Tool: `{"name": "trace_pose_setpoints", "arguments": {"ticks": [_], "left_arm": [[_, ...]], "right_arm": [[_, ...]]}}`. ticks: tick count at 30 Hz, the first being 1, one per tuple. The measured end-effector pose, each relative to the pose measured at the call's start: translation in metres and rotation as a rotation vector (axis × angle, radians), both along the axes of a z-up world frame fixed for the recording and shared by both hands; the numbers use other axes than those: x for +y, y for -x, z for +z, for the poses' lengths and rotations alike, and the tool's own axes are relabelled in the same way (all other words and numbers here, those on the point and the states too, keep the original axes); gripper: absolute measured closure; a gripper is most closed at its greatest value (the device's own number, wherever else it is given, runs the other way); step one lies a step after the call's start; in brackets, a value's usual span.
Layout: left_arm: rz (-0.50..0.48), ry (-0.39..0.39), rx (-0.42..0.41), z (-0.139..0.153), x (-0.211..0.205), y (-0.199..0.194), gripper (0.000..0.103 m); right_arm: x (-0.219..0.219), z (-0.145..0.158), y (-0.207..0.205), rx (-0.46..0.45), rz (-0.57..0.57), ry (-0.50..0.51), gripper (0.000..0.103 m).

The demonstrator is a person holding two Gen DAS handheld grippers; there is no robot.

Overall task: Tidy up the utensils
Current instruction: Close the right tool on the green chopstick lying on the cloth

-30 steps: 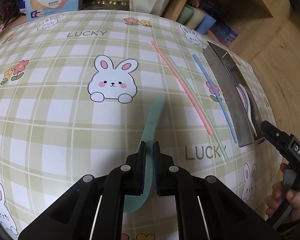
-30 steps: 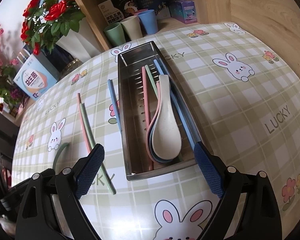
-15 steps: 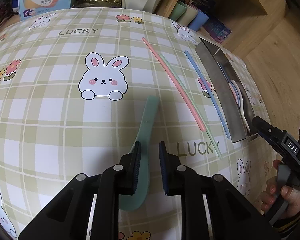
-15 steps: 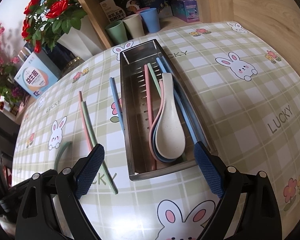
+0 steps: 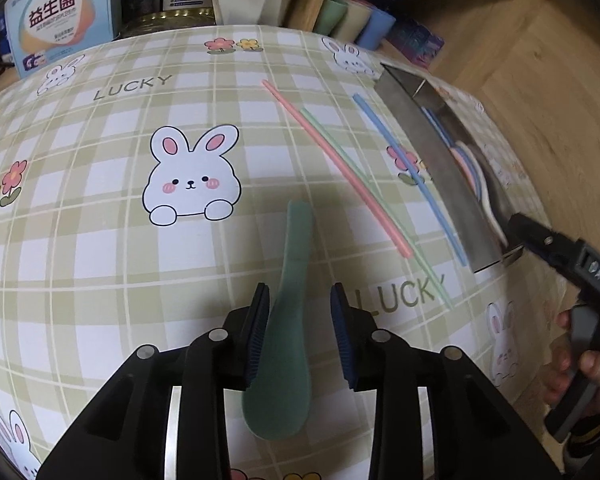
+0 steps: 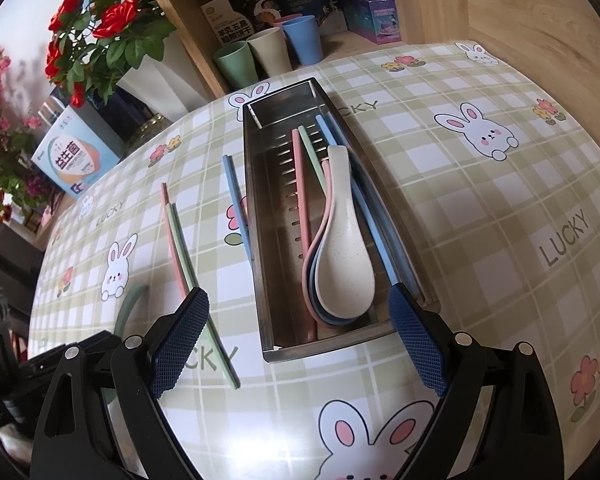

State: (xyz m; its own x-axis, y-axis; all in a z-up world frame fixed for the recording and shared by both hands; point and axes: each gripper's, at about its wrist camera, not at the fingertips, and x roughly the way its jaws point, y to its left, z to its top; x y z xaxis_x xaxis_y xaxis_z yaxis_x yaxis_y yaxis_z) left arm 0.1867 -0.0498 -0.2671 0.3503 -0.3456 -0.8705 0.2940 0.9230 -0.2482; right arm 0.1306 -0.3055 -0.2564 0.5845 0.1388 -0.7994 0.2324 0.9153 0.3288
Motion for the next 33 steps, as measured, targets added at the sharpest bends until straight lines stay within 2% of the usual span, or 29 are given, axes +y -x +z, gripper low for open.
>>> {"name": "trace_pose_setpoints", "arguments": {"ticks": [7, 9, 11, 14, 17, 19, 21, 23, 24, 28, 30, 33], "left_arm": [[-0.011, -0.033, -0.018, -0.007, -0.003, -0.003, 0.074], [-0.003, -0.041, -0.023, -0.008, -0.002, -0.004, 0.086], [0.005, -0.028, -0.025, -0.008, 0.001, -0.005, 0.086], [0.052, -0.001, -0.034, -0.008, 0.011, -0.004, 0.087], [0.141, 0.04, -0.034, -0.007, 0.032, -0.007, 0.087], [0.187, 0.05, -0.04, -0.006, 0.046, -0.007, 0.087], [0.238, 0.055, -0.051, -0.004, 0.06, -0.008, 0.087], [0.275, 0.055, -0.057, -0.005, 0.073, -0.008, 0.087], [0.299, 0.059, -0.057, -0.006, 0.08, -0.009, 0.087], [0.33, 0.083, -0.056, -0.01, 0.097, -0.007, 0.087], [0.329, 0.082, -0.06, -0.009, 0.099, -0.007, 0.086], [0.323, 0.086, -0.061, -0.01, 0.098, -0.008, 0.087]], "right_arm": [[0.002, 0.001, 0.0, -0.002, 0.005, 0.01, 0.015], [0.004, 0.001, 0.0, -0.002, 0.013, 0.014, 0.015], [0.006, 0.002, -0.001, -0.003, 0.023, 0.018, 0.015], [0.008, 0.003, -0.001, -0.006, 0.034, 0.03, 0.015], [0.012, 0.004, -0.004, -0.01, 0.053, 0.044, 0.016], [0.017, 0.004, -0.007, -0.008, 0.082, 0.051, 0.03], [0.023, 0.005, -0.012, -0.011, 0.111, 0.059, 0.035], [0.034, 0.008, -0.019, -0.02, 0.164, 0.076, 0.046], [0.039, 0.009, -0.023, -0.024, 0.19, 0.085, 0.056], [0.076, 0.012, -0.048, -0.039, 0.357, 0.14, 0.079], [0.094, 0.011, -0.059, -0.036, 0.425, 0.164, 0.087], [0.118, 0.007, -0.081, -0.02, 0.502, 0.204, 0.092]]}}
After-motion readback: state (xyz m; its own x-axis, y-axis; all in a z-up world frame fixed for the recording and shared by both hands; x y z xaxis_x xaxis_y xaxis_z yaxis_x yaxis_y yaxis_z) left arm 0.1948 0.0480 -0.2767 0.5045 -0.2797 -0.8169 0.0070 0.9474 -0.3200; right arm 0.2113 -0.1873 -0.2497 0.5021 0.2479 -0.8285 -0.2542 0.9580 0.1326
